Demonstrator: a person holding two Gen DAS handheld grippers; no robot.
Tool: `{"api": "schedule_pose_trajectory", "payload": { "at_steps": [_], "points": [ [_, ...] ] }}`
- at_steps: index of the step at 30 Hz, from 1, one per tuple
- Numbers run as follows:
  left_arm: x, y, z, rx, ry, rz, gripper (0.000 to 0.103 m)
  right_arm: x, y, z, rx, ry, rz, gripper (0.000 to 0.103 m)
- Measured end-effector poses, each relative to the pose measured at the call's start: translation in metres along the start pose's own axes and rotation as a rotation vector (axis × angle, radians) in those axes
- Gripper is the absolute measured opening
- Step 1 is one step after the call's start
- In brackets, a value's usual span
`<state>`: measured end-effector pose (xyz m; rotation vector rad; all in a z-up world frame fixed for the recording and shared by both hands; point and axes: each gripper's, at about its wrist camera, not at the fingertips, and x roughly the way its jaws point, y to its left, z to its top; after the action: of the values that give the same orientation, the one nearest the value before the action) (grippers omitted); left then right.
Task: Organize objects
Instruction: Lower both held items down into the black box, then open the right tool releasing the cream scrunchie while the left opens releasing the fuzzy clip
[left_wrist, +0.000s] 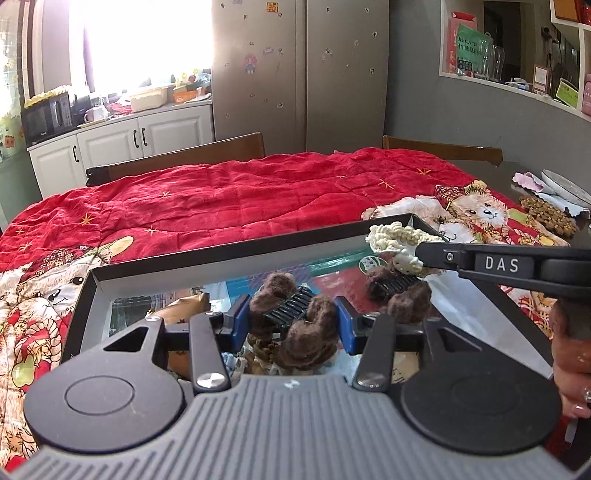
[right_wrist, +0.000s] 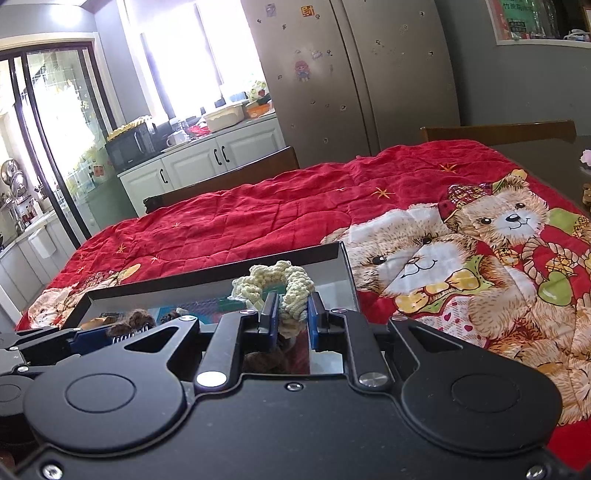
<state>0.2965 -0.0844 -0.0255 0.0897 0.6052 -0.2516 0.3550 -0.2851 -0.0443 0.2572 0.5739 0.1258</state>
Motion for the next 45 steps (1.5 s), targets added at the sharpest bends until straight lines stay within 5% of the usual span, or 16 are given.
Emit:
{"api": "schedule_pose_trajectory", "payload": {
  "at_steps": [16,28,45],
  "points": [
    [0.005,-0.0009,-0.0022,0.013,0.017,0.02,0.055,0.005,0.0038,-0.0033,-0.031,0.041,0.025,0.018],
    [0.0046,-0.0013,-0.0023,0.015,0.018,0.027,0.06,0.0066,0.0001,-0.0025,-0.006,0.059,0.017,0.031],
    [-0.0037,-0.006,-0.0011,0.025,-0.021,0.026,0.079,-0.0017,-0.0018,-0.0004,0.005,0.016,0.027,0.039]
  ]
}}
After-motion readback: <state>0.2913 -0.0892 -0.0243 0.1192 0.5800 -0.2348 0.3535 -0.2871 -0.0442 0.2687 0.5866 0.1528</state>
